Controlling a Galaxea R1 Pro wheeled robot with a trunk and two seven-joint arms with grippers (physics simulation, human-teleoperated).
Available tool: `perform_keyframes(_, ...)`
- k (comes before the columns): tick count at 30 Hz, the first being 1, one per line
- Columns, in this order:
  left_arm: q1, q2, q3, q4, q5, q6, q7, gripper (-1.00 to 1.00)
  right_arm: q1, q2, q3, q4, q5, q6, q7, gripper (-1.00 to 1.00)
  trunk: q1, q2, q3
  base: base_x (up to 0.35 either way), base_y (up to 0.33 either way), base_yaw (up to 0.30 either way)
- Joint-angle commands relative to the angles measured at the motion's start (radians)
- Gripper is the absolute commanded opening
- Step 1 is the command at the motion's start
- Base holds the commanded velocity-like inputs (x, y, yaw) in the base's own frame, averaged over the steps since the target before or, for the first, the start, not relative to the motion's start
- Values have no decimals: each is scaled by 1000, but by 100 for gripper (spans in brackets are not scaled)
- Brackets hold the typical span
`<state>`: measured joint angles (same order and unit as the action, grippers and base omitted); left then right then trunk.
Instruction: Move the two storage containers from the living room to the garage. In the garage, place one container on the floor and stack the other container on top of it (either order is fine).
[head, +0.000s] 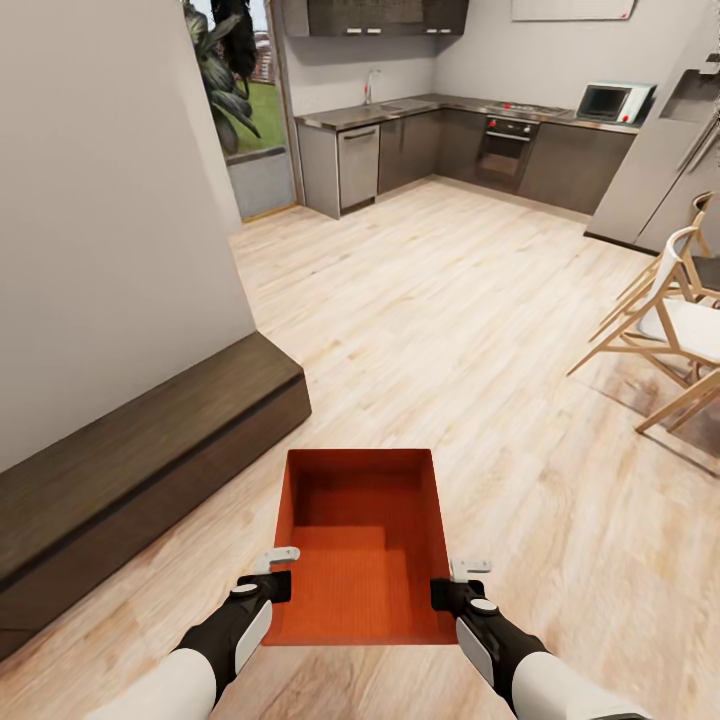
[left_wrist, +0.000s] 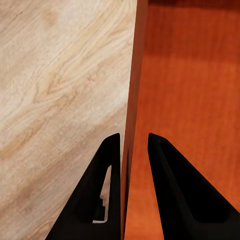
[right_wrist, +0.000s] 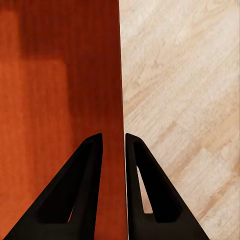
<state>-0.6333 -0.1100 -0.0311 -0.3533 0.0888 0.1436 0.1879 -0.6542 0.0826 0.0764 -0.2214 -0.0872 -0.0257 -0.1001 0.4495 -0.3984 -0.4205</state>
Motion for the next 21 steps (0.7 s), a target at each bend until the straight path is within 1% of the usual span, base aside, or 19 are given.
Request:
perform_keyframes(1, 0, 1, 4, -3, -1, 7, 11, -100, -1, -4, -6, 0, -3, -3, -52, -100, 1, -2, 0, 0, 0, 0)
perform_keyframes(21, 0, 1, 3, -2, -2, 7, 11, -100, -1, -4, -4, 0, -3, -3, -57, -100, 1, -2, 32, 0, 0, 0)
